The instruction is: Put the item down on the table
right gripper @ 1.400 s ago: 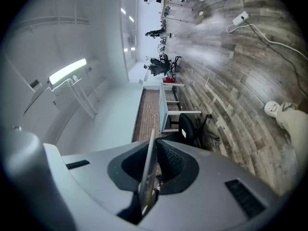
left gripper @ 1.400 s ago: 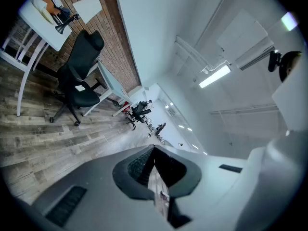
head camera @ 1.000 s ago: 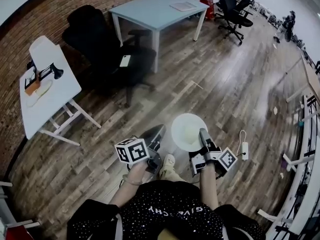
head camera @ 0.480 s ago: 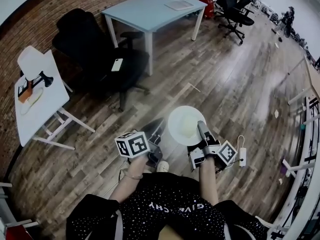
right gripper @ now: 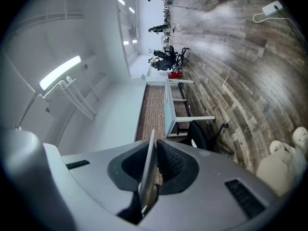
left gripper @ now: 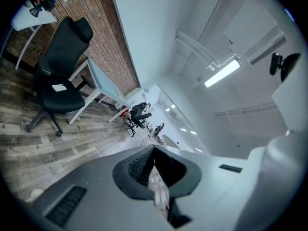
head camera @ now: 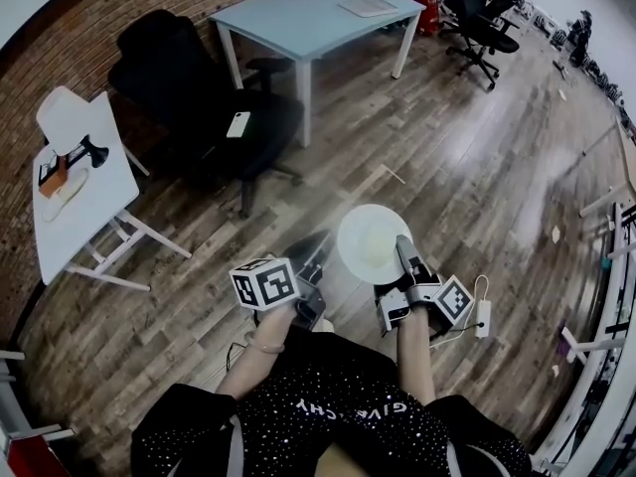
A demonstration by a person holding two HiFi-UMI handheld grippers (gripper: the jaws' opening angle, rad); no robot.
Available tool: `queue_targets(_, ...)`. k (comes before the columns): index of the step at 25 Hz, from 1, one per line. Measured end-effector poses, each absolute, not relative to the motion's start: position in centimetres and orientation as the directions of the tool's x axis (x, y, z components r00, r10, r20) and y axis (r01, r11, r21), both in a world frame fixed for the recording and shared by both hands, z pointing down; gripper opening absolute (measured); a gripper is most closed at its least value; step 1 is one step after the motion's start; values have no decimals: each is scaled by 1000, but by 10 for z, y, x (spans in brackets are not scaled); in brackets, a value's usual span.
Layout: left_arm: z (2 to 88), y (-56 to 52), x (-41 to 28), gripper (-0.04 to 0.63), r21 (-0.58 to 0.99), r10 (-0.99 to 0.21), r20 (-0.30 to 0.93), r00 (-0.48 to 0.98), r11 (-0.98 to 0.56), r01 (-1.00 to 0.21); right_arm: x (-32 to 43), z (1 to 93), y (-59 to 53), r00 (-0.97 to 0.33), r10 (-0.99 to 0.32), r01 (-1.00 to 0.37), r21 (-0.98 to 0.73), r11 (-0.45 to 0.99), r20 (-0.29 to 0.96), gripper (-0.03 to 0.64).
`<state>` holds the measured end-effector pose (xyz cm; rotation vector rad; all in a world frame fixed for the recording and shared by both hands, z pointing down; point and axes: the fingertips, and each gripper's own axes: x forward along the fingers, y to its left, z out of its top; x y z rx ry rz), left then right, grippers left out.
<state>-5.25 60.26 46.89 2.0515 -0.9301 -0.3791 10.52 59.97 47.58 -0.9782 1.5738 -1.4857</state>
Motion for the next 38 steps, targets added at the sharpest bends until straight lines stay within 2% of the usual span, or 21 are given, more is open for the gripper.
queue_targets(14,477,485,-44,12,806,-725,79,685,-357,-471,115,485,486,-421,-907,-38,-999,4,12,31)
queue_targets(30,451,248,-44,12,804,-697,78,713,-379,-458,114,461,259,-386,-922,-42,-999,-5,20,31)
queue_targets(38,433,134,-38,12,795,-676,50,735,-419,-439,115,444,152,-366,-931,-32,-999,32,-18,31)
